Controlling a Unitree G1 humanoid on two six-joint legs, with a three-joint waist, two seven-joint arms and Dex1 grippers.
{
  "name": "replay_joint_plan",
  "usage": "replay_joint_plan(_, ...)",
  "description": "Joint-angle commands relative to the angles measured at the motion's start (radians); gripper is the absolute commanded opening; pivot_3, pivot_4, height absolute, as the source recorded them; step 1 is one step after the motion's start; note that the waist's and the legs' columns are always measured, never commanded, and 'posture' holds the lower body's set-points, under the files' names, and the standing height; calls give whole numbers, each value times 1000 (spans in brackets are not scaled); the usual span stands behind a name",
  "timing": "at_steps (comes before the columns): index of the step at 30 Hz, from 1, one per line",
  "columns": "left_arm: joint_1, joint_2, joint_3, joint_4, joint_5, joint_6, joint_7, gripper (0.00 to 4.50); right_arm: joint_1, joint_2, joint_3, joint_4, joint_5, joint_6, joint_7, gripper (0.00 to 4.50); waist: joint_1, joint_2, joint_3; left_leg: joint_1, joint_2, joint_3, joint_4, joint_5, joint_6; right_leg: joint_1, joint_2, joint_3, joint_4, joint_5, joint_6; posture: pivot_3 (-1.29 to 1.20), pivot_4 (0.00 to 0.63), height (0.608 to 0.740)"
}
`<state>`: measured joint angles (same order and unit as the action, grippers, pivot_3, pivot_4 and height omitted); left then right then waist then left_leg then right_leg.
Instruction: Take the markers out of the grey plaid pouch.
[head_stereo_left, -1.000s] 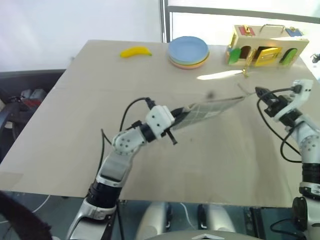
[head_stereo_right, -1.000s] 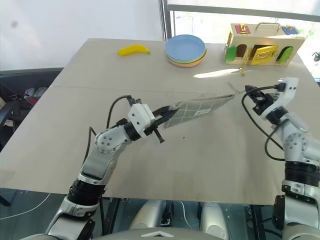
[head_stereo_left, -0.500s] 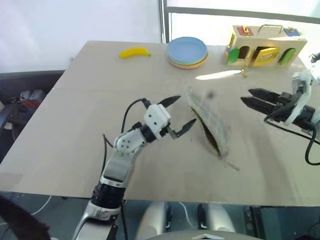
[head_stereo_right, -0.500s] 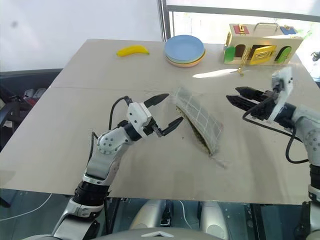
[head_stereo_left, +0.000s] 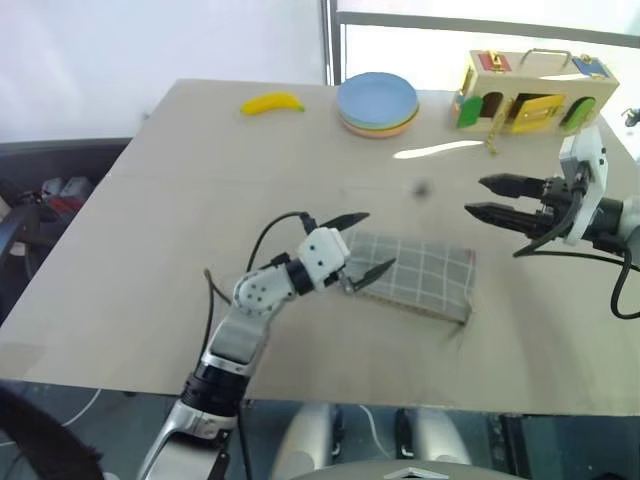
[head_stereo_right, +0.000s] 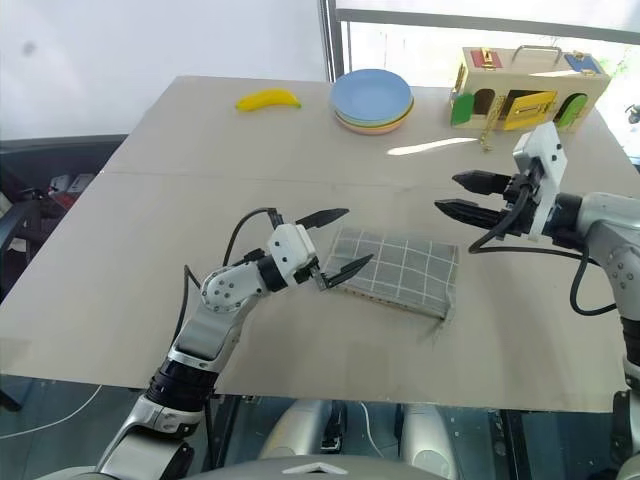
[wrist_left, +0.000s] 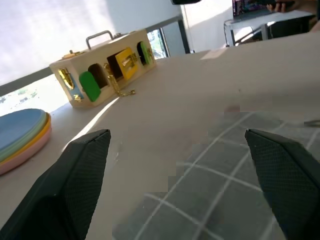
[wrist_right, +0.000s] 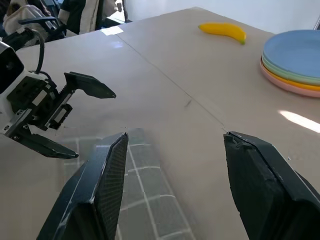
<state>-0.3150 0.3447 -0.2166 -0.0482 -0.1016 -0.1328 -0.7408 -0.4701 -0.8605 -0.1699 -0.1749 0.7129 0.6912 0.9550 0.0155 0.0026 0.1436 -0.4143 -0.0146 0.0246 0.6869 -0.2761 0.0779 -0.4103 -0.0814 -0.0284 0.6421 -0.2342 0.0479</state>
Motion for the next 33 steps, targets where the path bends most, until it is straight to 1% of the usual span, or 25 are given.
replay_joint_plan(1,-20,17,4,38,16,-36,-12,4491,-4,-3,-34,-21,-2,-21,4,3080,-1,0,0,0,0,0,0,0,0,0,0,0,0,0,0,0,150,740)
replay_joint_plan(4,-20,40,-6,78,38,-82,-33,4491,8,-2,-42,-30,2,-16,-1,3080,-1,0,0,0,0,0,0,0,0,0,0,0,0,0,0,0,150,740)
replay_joint_plan(6,-12,64,9,86,33,-107,-53,4491,17,-3,-48,-36,4,-13,-4,3080,0,0,0,0,0,0,0,0,0,0,0,0,0,0,0,0,150,740)
replay_joint_plan(10,21,149,56,102,-2,-203,-118,4491,41,-4,-65,-47,13,-7,-11,3080,-1,0,0,0,0,0,0,0,0,0,-1,0,0,0,0,0,150,740)
replay_joint_plan(14,21,255,91,191,-13,-377,-209,4491,57,0,-71,-51,13,-7,-17,3080,-2,0,0,0,0,0,-1,0,0,-1,-3,0,0,0,0,0,150,740)
replay_joint_plan(16,-12,303,87,284,14,-496,-241,4491,58,2,-71,-49,11,-8,-17,3080,-2,0,0,0,0,0,-2,0,-1,-2,-4,0,0,0,0,0,150,740)
replay_joint_plan(18,-60,330,68,396,69,-629,-249,4491,57,7,-68,-47,10,-10,-18,3080,2,0,0,0,0,0,-2,0,0,-2,-4,-1,0,0,0,0,150,740)
replay_joint_plan(21,-154,310,15,553,188,-838,-203,4491,61,15,-72,-63,31,3,-16,3080,4,0,0,-1,-1,-1,-2,0,0,-2,-6,-2,0,0,-1,0,150,740)
replay_joint_plan(22,-177,293,3,589,208,-880,-186,4491,67,14,-76,-73,38,9,-16,3080,4,0,0,-2,-1,-1,-2,0,0,-2,-6,-2,-1,0,0,0,150,740)
replay_joint_plan(26,-259,246,-21,711,365,-1046,-60,4491,103,6,-100,-108,58,28,-24,3080,1,-1,1,-2,-3,-1,-2,-1,1,-2,-7,-2,-1,0,0,0,150,740)
replay_joint_plan(33,-399,186,-80,924,549,-1123,134,4491,164,6,-155,-175,107,65,-49,3080,5,-1,1,-2,-3,0,-2,-1,1,-2,-6,-3,0,0,0,0,150,740)
